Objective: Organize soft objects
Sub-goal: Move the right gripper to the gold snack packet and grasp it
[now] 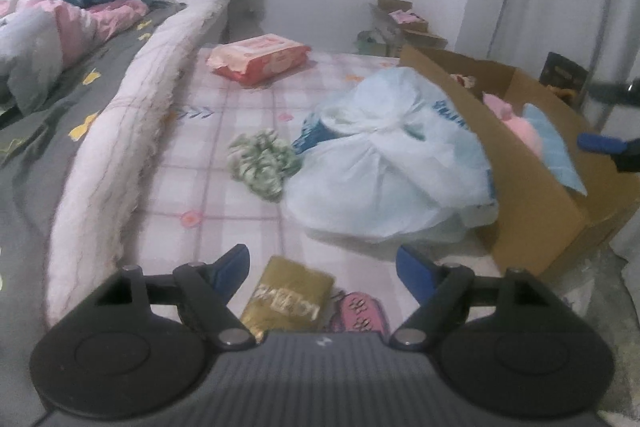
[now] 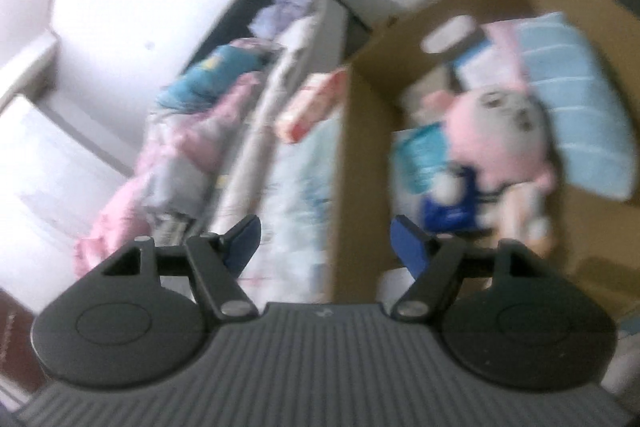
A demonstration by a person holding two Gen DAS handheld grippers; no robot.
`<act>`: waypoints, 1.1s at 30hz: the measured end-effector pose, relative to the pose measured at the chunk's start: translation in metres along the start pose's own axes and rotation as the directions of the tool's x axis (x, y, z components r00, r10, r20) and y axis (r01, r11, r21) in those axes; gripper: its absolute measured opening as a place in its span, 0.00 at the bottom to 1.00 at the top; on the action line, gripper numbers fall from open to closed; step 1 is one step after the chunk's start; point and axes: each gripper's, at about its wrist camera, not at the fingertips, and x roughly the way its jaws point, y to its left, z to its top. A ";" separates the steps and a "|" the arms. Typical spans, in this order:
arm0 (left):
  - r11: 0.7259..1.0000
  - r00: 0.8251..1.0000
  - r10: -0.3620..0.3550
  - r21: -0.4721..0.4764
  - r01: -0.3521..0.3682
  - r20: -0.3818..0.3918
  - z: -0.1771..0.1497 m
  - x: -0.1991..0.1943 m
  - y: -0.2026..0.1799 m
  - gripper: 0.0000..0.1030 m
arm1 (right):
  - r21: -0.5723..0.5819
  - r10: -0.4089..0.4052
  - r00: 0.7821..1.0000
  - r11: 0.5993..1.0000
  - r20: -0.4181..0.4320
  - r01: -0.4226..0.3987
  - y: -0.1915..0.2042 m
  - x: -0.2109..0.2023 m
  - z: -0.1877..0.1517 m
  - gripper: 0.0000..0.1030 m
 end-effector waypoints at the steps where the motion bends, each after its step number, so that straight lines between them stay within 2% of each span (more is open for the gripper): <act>1: 1.000 1.000 0.002 -0.006 -0.002 -0.002 -0.002 -0.001 0.002 0.79 | -0.006 0.029 1.000 1.000 -0.009 -0.029 0.007 0.005 -0.002 0.70; 4: 1.000 1.000 0.007 -0.026 -0.007 0.001 -0.009 -0.003 0.011 0.79 | -0.024 0.102 0.994 0.994 -0.047 -0.103 0.031 0.025 -0.011 0.70; 7: 0.999 1.000 0.016 -0.035 -0.015 0.011 -0.017 -0.006 0.018 0.77 | -0.031 0.167 0.978 0.985 -0.121 -0.172 0.055 0.054 -0.026 0.70; 11: 0.999 1.000 0.004 -0.053 -0.004 0.002 -0.024 -0.002 0.029 0.67 | -0.008 0.205 0.951 0.977 -0.232 -0.213 0.078 0.099 -0.053 0.69; 13: 0.998 1.000 -0.006 -0.062 0.005 -0.014 -0.027 0.005 0.035 0.60 | 0.011 0.212 0.935 0.976 -0.285 -0.218 0.082 0.123 -0.067 0.64; 15: 0.997 0.999 -0.004 -0.075 0.000 -0.047 -0.028 0.015 0.042 0.52 | 0.032 0.198 0.923 0.980 -0.331 -0.199 0.083 0.148 -0.080 0.58; 18: 0.994 0.997 -0.016 -0.105 0.007 -0.082 -0.030 0.028 0.051 0.48 | 0.078 0.178 0.907 0.984 -0.381 -0.160 0.077 0.179 -0.095 0.51; 22: 0.988 0.992 -0.058 -0.149 0.040 -0.115 -0.033 0.036 0.058 0.47 | 0.098 0.134 0.893 0.990 -0.431 -0.101 0.070 0.204 -0.111 0.50; 26: 0.988 0.987 -0.087 -0.142 0.067 -0.136 -0.036 0.034 0.054 0.45 | 0.136 0.104 0.877 0.990 -0.468 -0.045 0.058 0.224 -0.127 0.50; 30: 0.977 0.975 -0.156 -0.168 0.129 -0.161 -0.041 0.031 0.048 0.46 | 0.162 0.105 0.867 0.986 -0.486 -0.029 0.051 0.235 -0.137 0.50; 33: 0.979 0.973 -0.164 -0.152 0.139 -0.163 -0.044 0.027 0.044 0.46 | 0.174 0.120 0.866 0.984 -0.485 -0.039 0.048 0.242 -0.140 0.49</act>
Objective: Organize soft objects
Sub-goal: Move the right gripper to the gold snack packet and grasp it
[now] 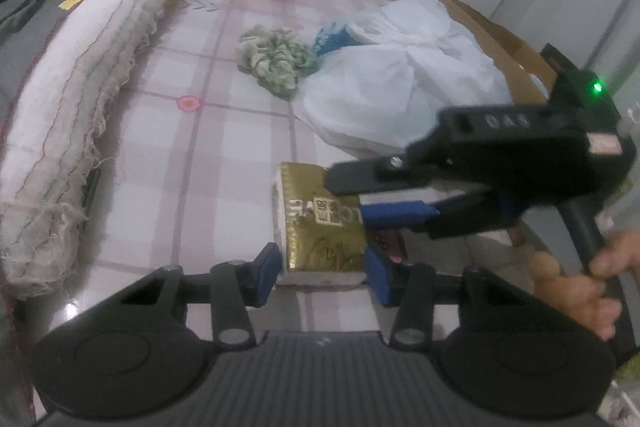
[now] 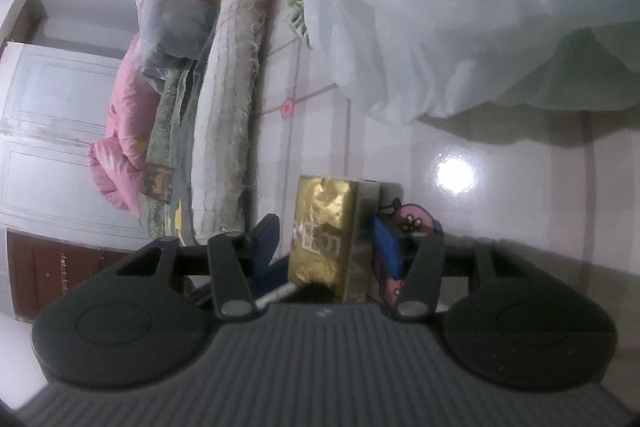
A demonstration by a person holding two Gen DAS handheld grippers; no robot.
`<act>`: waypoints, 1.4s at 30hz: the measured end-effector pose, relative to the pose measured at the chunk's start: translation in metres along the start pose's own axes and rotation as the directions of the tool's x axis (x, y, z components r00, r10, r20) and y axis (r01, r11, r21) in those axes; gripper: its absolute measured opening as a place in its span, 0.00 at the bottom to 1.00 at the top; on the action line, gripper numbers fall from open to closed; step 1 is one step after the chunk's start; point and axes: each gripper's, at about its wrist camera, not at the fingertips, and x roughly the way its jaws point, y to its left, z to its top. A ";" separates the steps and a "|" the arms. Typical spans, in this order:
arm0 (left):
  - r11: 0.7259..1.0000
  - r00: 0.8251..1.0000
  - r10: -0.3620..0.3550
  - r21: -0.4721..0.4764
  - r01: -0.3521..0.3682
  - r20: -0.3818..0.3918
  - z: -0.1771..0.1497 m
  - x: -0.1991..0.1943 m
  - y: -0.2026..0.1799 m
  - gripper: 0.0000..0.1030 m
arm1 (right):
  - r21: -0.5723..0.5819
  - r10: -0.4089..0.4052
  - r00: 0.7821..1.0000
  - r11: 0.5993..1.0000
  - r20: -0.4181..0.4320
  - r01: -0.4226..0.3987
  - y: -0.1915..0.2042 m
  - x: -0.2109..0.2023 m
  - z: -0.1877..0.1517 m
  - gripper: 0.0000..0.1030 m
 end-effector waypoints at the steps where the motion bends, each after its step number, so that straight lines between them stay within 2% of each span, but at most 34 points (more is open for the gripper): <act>1: 1.000 1.000 -0.005 0.000 0.005 0.003 0.000 -0.002 0.000 0.46 | -0.001 0.000 1.000 1.000 0.001 0.000 0.000 0.002 0.001 0.50; 5: 1.000 1.000 0.015 0.008 -0.016 0.026 0.003 -0.006 0.000 0.62 | -0.007 0.005 1.000 1.000 -0.001 -0.005 0.000 -0.002 0.002 0.50; 8: 0.998 0.999 0.044 0.036 -0.044 0.007 0.007 0.001 -0.003 0.65 | 0.000 0.016 1.000 1.000 0.005 -0.016 -0.004 -0.006 0.001 0.50; 15: 0.998 0.999 0.042 0.048 -0.041 -0.027 0.007 0.018 -0.006 0.65 | -0.001 0.030 0.999 1.000 0.014 -0.030 -0.008 -0.009 -0.001 0.49; 21: 0.994 0.997 0.078 0.072 -0.077 -0.012 0.005 0.021 -0.014 0.64 | -0.015 0.039 0.999 0.999 0.011 -0.039 -0.006 -0.006 -0.004 0.49; 27: 0.994 0.996 0.087 0.068 -0.088 0.008 0.006 0.015 -0.015 0.58 | -0.048 0.013 1.000 0.999 0.024 -0.012 0.002 -0.006 -0.007 0.50; 35: 0.992 0.991 0.081 0.091 -0.090 0.103 0.010 -0.014 -0.023 0.57 | -0.084 0.009 0.999 0.996 0.040 -0.006 0.016 -0.009 -0.008 0.47; 42: 0.987 0.982 0.082 0.120 -0.104 0.172 0.021 -0.038 -0.037 0.57 | -0.128 0.063 0.995 0.990 0.082 -0.053 0.035 -0.027 -0.008 0.47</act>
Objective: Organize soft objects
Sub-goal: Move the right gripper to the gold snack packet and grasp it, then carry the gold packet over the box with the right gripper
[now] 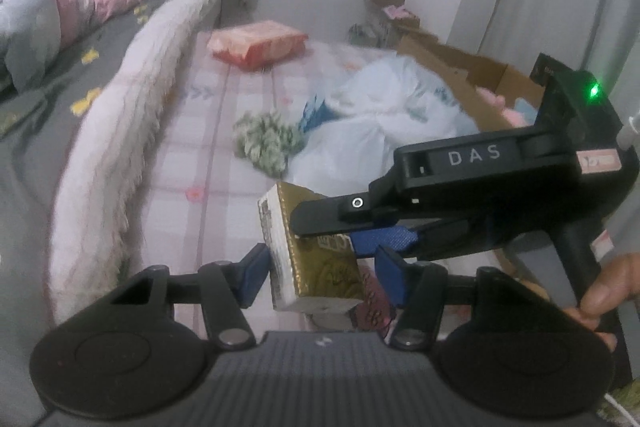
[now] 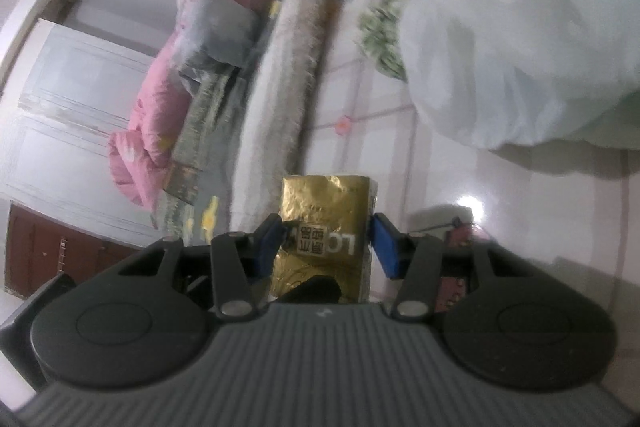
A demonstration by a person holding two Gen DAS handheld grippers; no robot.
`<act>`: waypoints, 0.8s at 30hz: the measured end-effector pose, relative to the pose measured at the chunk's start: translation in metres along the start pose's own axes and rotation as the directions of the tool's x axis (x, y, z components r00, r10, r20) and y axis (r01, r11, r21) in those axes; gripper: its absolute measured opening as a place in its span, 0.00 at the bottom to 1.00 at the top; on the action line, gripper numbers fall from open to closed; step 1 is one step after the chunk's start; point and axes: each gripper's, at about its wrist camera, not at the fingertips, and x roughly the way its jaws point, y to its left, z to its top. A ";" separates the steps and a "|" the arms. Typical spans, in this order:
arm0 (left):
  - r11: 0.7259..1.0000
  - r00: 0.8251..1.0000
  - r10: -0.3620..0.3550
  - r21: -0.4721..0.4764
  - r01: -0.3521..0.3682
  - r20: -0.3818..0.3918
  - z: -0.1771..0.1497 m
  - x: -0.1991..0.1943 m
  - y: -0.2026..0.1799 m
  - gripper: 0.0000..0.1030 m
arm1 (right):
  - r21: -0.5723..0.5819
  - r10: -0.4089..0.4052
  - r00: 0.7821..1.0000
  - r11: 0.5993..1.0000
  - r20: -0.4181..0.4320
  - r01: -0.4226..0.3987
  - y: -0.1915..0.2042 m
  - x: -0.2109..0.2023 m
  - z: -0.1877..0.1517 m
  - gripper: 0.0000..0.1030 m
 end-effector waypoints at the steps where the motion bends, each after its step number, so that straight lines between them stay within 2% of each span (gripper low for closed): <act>1: 1.000 1.000 0.001 0.007 -0.001 0.013 0.003 -0.004 -0.002 0.57 | -0.004 0.010 1.000 1.000 0.008 -0.010 0.002 -0.004 0.001 0.47; 8: 0.995 0.994 -0.028 0.097 0.017 0.110 0.034 -0.021 -0.039 0.57 | -0.080 0.048 0.993 0.996 0.109 -0.040 0.027 -0.049 0.014 0.47; 11: 0.986 0.987 -0.085 0.154 0.064 0.139 0.051 -0.019 -0.066 0.57 | -0.095 0.054 0.983 0.995 0.177 -0.037 0.029 -0.082 0.022 0.47; 15: 0.960 0.973 -0.179 0.241 0.141 0.144 0.073 -0.006 -0.111 0.57 | -0.099 0.028 0.962 0.995 0.270 -0.001 0.019 -0.138 0.034 0.47; 19: 0.916 0.953 -0.286 0.321 0.242 0.097 0.089 0.022 -0.166 0.57 | -0.080 -0.047 0.938 0.994 0.342 0.079 -0.001 -0.200 0.046 0.47; 24: 0.858 0.920 -0.389 0.343 0.382 -0.049 0.099 0.074 -0.230 0.57 | 0.003 -0.201 0.913 0.977 0.356 0.214 -0.045 -0.267 0.060 0.48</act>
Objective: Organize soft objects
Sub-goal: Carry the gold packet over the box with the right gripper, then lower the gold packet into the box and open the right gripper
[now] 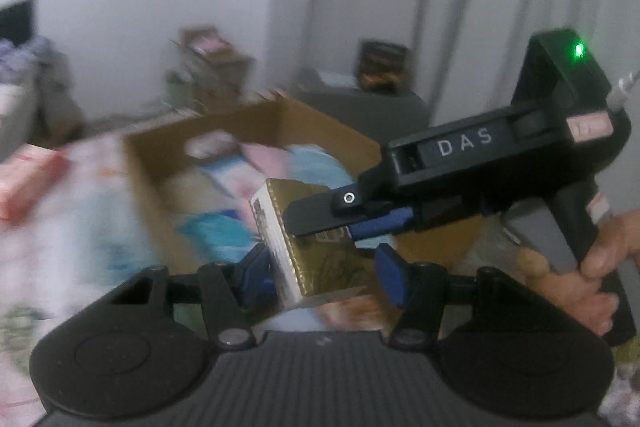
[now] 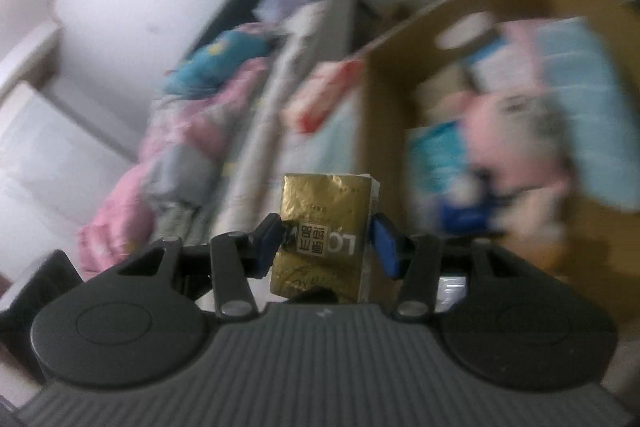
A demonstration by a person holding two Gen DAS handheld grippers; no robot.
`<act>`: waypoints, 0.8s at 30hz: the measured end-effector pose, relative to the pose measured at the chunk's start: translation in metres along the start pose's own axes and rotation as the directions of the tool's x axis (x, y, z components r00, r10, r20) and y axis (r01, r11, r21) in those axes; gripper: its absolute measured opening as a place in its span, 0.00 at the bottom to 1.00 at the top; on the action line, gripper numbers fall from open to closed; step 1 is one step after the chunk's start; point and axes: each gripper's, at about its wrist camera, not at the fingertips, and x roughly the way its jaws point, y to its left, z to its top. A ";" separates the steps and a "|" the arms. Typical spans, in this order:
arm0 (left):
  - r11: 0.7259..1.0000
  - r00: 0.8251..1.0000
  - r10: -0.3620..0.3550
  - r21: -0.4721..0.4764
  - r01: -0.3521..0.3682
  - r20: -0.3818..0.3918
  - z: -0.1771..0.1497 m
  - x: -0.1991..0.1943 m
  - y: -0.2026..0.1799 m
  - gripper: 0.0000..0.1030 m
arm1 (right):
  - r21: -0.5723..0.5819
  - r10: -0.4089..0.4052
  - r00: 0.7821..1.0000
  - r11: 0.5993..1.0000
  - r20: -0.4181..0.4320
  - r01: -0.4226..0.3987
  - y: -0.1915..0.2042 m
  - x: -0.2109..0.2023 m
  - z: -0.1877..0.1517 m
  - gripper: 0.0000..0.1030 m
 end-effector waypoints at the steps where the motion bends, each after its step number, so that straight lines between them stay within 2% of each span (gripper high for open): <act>1: 1.000 0.999 -0.027 0.000 0.027 -0.027 0.003 0.015 -0.006 0.57 | 0.006 -0.032 0.999 0.999 -0.010 0.032 -0.011 -0.006 0.004 0.48; 4: 0.995 0.989 -0.098 -0.021 0.097 -0.107 0.010 0.057 -0.020 0.57 | 0.034 -0.127 0.990 0.991 -0.063 0.129 -0.047 -0.020 0.019 0.49; 7: 0.986 0.968 -0.163 -0.062 0.154 -0.188 0.013 0.091 -0.024 0.57 | 0.035 -0.200 0.972 0.978 -0.124 0.205 -0.074 -0.022 0.029 0.49; 10: 0.978 0.951 -0.197 -0.117 0.173 -0.239 0.012 0.114 -0.020 0.58 | 0.005 -0.251 0.951 0.967 -0.183 0.256 -0.095 -0.021 0.030 0.48; 14: 0.973 0.940 -0.208 -0.154 0.171 -0.271 0.013 0.129 -0.014 0.60 | -0.028 -0.296 0.920 0.954 -0.256 0.299 -0.110 -0.007 0.033 0.48; 19: 0.971 0.944 -0.198 -0.187 0.151 -0.264 0.015 0.127 -0.004 0.62 | -0.069 -0.306 0.910 0.952 -0.281 0.299 -0.109 0.004 0.035 0.47; 24: 0.971 0.956 -0.182 -0.194 0.137 -0.232 0.018 0.108 0.001 0.67 | -0.057 -0.288 0.924 0.957 -0.250 0.283 -0.104 -0.006 0.034 0.48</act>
